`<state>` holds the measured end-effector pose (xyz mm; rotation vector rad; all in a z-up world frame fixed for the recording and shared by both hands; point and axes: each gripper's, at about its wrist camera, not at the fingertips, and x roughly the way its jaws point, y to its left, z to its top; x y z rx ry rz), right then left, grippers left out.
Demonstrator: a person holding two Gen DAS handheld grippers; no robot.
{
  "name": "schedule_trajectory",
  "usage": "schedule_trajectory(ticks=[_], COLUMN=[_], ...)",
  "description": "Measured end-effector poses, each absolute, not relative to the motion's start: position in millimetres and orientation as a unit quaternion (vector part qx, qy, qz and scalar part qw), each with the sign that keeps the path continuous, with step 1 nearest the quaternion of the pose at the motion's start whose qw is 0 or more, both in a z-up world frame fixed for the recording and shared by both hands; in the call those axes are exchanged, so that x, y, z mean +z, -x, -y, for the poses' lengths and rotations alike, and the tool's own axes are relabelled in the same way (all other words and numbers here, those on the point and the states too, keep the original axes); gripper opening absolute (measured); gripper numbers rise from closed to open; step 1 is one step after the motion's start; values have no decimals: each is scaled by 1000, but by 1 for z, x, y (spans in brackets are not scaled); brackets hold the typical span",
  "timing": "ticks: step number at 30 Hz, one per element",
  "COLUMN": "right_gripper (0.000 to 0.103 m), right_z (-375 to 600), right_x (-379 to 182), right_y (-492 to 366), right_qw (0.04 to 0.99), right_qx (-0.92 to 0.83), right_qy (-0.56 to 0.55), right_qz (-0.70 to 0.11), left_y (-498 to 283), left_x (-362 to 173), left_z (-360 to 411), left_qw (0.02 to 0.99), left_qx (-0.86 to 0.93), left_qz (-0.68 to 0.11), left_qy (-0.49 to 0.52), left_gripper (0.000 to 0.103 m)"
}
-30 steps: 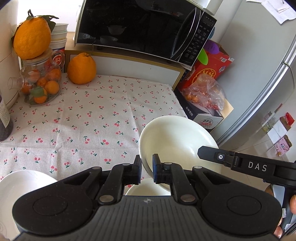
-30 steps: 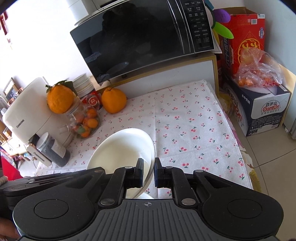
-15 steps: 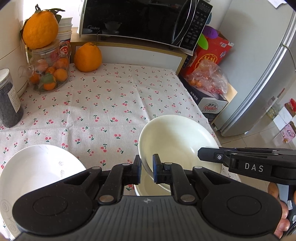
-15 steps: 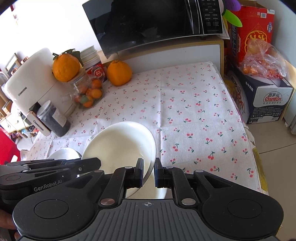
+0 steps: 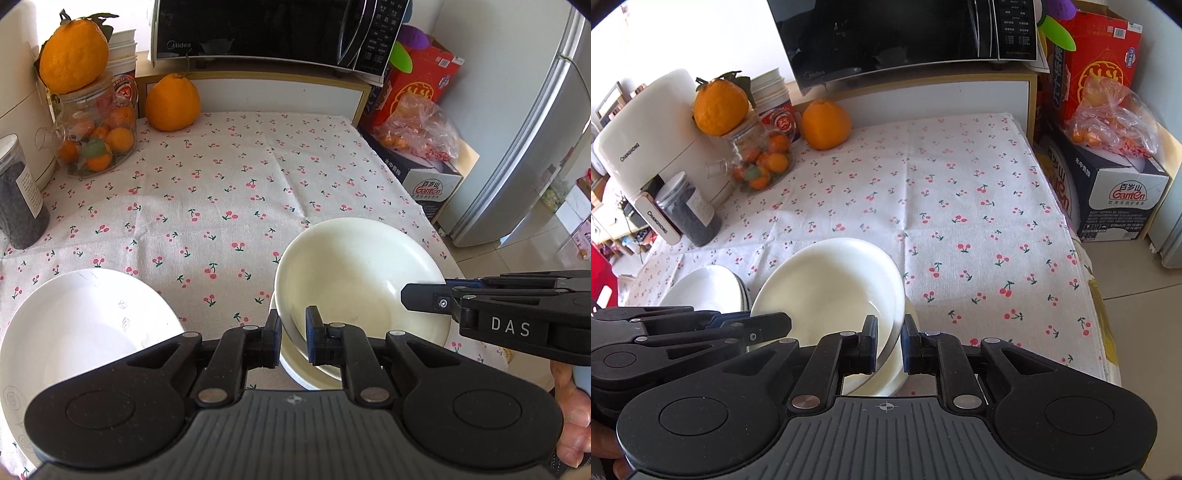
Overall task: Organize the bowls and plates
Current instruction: 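Lower the smaller bowl into the larger bowl and open both grippers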
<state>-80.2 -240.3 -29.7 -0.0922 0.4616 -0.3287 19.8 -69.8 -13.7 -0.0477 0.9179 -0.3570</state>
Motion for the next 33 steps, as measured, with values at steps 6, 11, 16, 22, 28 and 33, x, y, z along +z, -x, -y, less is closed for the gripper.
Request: schedule_trajectory(ticks=[6, 11, 16, 22, 28, 33], right_gripper=[16, 16, 16, 16, 21, 22], right_z=[240, 238, 236, 237, 238, 242], right_x=[-35, -39, -42, -45, -44, -43], right_y=[76, 75, 71, 66, 67, 68], right_qw=[955, 953, 948, 944, 943, 943], right_qx=[-171, -170, -180, -187, -195, -201], right_qy=[52, 58, 69, 69, 72, 64], right_qz=[-237, -245, -253, -262, -260, -257], left_y=[-17, -18, -18, -21, -21, -23], left_x=[-16, -20, -25, -33, -31, -33], left_z=[75, 76, 78, 79, 77, 75], left_qw=[882, 879, 874, 864, 866, 861], left_qx=[-164, -156, -154, -156, -154, -154], left_qz=[-442, -450, -460, -478, -476, -484], left_qy=[3, -7, -13, -4, 3, 17], left_gripper=[12, 13, 13, 16, 21, 21])
